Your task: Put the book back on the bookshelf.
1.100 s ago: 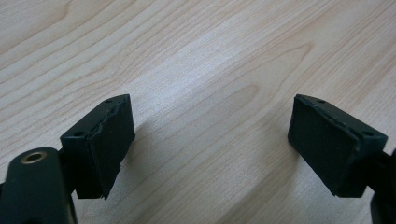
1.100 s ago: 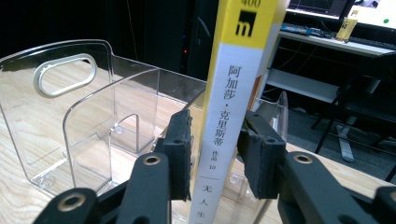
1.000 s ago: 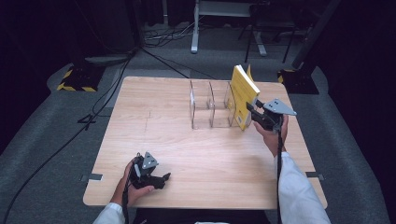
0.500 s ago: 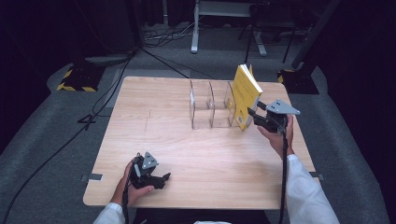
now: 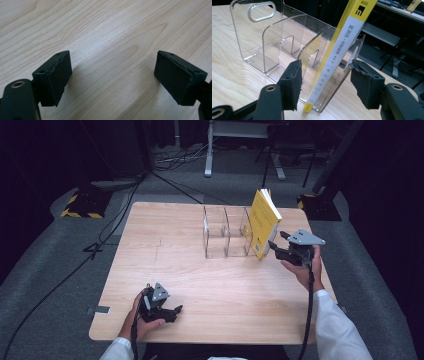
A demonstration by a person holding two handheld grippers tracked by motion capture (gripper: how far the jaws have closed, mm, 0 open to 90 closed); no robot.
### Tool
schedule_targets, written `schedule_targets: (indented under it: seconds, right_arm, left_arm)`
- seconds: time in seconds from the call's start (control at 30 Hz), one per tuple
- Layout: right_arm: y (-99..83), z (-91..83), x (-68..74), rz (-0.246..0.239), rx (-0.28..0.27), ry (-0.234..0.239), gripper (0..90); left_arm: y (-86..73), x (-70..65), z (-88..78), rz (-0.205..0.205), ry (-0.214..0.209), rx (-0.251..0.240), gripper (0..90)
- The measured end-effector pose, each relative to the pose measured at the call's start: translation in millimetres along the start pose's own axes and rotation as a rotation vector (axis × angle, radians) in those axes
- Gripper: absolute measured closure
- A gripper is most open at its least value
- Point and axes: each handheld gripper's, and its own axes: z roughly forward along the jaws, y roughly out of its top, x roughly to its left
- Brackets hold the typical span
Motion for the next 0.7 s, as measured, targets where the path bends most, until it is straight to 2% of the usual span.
schedule_targets:
  seconds: [0.17, 0.27, 0.37, 0.7]
  right_arm:
    - [-1.2, -11.7, -1.1, 0.014, 0.0, 0.03, 41.6]
    - [-3.5, -18.4, 0.3, -0.007, -0.001, 0.034, 41.1]
    - [-6.0, -25.7, 3.8, -0.048, 0.015, 0.043, 40.2]
    - [-18.3, -43.5, 12.8, -0.104, 0.054, 0.078, 37.8]
  left_arm:
    - [0.0, 0.1, 0.0, 0.001, 0.001, 0.0, 15.1]
    - [0.0, 0.0, 0.0, 0.0, 0.0, 0.0, 15.1]
    - [0.0, 0.0, 0.0, 0.0, 0.0, 0.0, 15.1]
    - [0.0, 0.0, 0.0, 0.0, 0.0, 0.0, 15.1]
